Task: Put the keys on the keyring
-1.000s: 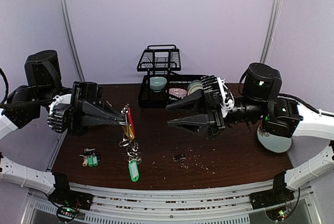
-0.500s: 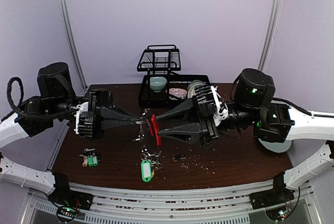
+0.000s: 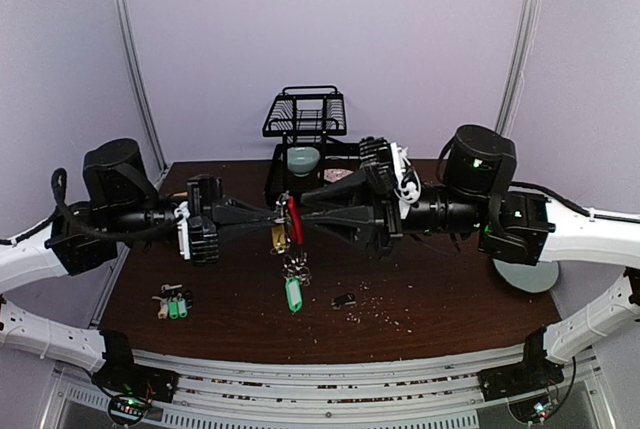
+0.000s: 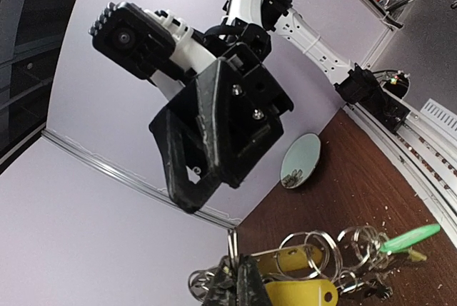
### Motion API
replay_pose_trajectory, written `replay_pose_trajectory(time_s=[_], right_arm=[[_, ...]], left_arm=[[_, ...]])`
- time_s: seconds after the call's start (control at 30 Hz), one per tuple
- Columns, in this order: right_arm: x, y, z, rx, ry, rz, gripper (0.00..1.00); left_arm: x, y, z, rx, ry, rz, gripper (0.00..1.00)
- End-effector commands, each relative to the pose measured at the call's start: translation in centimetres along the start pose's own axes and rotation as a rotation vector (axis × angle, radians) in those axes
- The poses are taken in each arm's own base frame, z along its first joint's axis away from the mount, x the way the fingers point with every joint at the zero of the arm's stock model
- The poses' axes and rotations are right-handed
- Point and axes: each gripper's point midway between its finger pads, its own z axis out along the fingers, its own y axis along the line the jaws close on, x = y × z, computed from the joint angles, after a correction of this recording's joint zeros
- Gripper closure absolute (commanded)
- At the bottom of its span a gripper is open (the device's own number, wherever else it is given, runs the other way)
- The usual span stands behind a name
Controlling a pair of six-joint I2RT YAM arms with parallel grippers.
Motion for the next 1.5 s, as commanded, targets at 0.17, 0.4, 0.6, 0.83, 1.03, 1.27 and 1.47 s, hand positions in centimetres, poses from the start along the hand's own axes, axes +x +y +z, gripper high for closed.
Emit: replay_pose_trajectory(time_s=[0.17, 0.4, 0.6, 0.83, 1.03, 1.27, 1.47], right_arm=[[-1.1, 0.4, 1.2, -0.049, -0.059, -0.046, 0.71], [-1.3, 0.2, 1.4, -0.045, -0.072, -0.051, 0.80], [-1.6, 0.3, 1.7, -0.053, -0.089, -0.050, 0.81], [-1.4, 0.4, 2.1, -0.064, -0.088, -0.048, 0.82], [-1.2, 0.2, 2.3, -0.057, -0.079, -0.044, 0.88], [-0.8, 0.1, 2.2, -0.049, -0.042, -0.062, 1.00], [0.8, -1.0, 0.7, 0.055, 0.038, -0.146, 1.00]], left_arm=[[-3.2, 2.3, -0.9, -0.097, -0.142, -0.004, 1.00], [-3.1, 1.9, -0.6, -0.083, -0.153, -0.017, 1.00], [-3.1, 1.8, -0.4, -0.072, -0.159, -0.022, 1.00], [-3.1, 1.7, -0.2, -0.067, -0.162, -0.023, 1.00], [-3.1, 1.5, -0.2, -0.061, -0.169, -0.025, 1.00], [-3.1, 1.5, -0.2, -0.065, -0.172, -0.043, 1.00], [-1.7, 2.7, -0.3, -0.147, -0.106, -0.165, 0.80]])
